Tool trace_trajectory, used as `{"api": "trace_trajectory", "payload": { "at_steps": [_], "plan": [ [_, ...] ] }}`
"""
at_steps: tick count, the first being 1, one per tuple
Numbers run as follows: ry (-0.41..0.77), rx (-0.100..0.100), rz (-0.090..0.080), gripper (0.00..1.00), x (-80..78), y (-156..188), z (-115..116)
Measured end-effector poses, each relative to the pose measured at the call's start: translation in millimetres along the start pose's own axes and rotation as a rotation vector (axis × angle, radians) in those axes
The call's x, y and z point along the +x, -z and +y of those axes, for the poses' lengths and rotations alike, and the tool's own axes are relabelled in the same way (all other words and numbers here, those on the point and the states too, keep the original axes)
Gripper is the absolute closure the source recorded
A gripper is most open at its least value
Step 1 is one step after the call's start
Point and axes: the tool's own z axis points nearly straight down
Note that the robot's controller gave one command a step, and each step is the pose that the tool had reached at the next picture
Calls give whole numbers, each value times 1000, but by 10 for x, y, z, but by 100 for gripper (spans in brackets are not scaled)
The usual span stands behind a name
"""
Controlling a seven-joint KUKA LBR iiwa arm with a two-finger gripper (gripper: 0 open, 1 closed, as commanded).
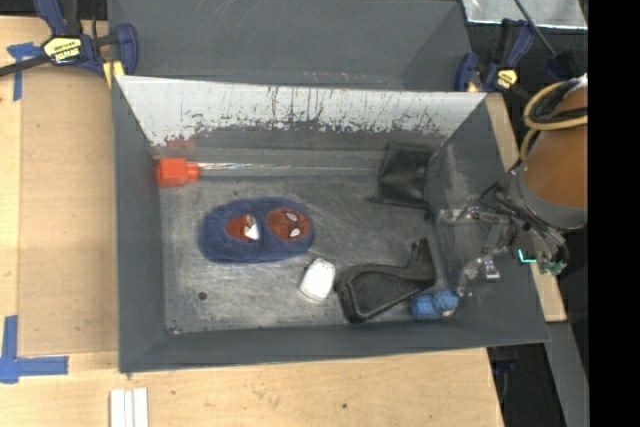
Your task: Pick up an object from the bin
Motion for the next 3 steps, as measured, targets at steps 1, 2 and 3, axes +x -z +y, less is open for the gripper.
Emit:
{"api": "trace_trajectory", "payload": {
  "at_steps": [1,2,3],
  "plan": [
    [259,2,-8,0,8,-268,102],
    [616,10,-5,0,-225,-620,849],
    [619,8,-12,100,-240,-604,869]
  ]
}}
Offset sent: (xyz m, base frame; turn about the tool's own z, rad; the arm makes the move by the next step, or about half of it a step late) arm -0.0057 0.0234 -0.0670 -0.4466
